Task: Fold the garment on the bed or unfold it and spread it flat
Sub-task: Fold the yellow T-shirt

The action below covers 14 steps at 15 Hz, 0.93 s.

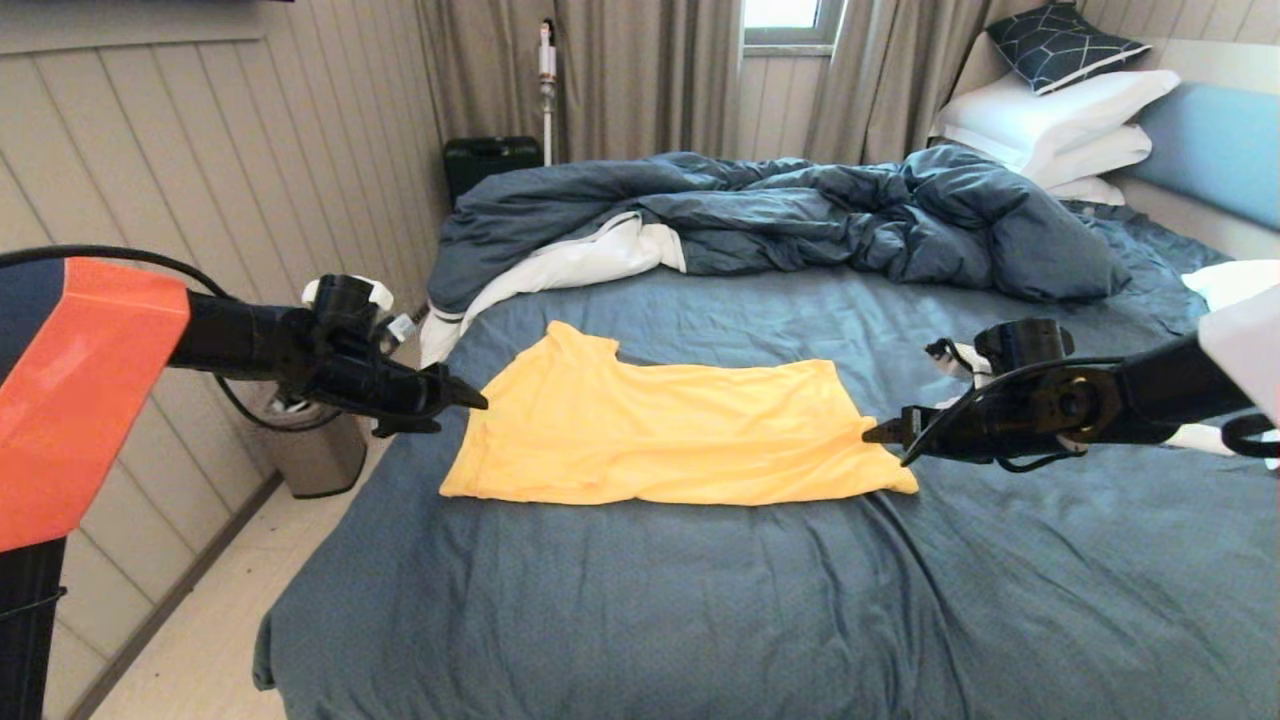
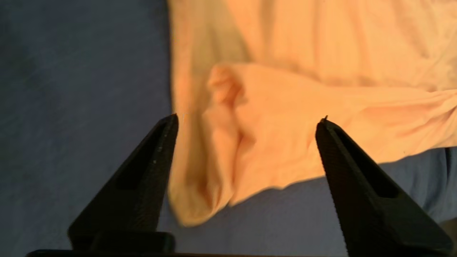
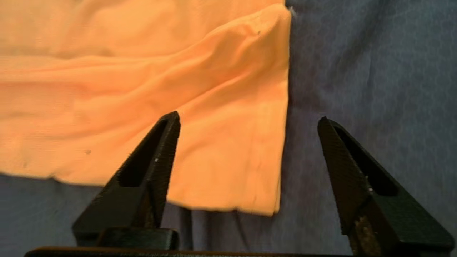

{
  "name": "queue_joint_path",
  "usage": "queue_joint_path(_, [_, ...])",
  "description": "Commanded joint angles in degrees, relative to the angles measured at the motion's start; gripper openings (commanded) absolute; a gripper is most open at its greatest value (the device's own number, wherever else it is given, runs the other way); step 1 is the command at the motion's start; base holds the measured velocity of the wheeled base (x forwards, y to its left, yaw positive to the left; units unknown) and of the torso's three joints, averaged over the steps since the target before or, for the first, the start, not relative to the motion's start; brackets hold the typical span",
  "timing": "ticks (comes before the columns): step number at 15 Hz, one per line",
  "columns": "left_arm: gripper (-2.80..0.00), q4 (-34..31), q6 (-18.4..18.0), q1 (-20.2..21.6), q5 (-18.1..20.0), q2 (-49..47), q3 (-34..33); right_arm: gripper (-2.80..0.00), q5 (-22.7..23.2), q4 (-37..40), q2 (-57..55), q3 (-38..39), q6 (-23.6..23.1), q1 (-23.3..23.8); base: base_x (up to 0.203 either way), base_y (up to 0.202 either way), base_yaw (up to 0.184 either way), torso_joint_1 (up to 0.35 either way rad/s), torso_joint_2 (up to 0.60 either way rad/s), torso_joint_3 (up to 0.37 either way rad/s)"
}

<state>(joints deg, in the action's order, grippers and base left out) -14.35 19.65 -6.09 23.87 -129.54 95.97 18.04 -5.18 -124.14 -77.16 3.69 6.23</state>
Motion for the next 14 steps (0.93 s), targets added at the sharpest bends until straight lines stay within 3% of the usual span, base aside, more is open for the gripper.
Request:
queue_joint_path(1, [0.0, 0.09, -0.09, 1.26, 0.15, 2.65, -2.98, 0.0, 0.15, 0.17, 2.15, 1.55, 0.17, 0.47, 0.0, 0.0, 0.0, 0.0, 0.0, 0.0])
queue_joint_path(2, [0.0, 0.18, -0.57, 2.1, 0.21, 2.87, -4.63, 0.0, 0.22, 0.25, 2.04, 1.92, 0.21, 1.56, 0.0, 0.0, 0.0, 0.0, 0.0, 0.0])
queue_joint_path(3, [-2.8, 0.36, -0.8, 2.82, 0.33, 3.1, -6.05, 0.0, 0.24, 0.26, 1.71, 2.61, 0.26, 2.14, 0.0, 0.0, 0.0, 0.0, 0.0, 0.0])
queue_joint_path(4, [-2.8, 0.57, -0.85, 3.1, 0.41, 3.24, -6.61, -2.8, 0.26, 0.28, 1.6, 2.83, 0.2, 2.32, 0.0, 0.0, 0.0, 0.0, 0.0, 0.0])
queue_joint_path(9, [-2.8, 0.81, -1.35, 3.07, 2.89, 0.09, -5.7, -2.8, 0.94, 2.17, -1.03, 1.76, 0.53, 3.09, 0.0, 0.0, 0.0, 0.0, 0.0, 0.0])
queue_joint_path(14, [-2.8, 0.13, -0.95, 3.18, 5.36, -3.43, -2.47, -2.8, 1.35, 6.37, -1.45, -1.66, 4.07, 3.0, 0.0, 0.0, 0.0, 0.0, 0.0, 0.0])
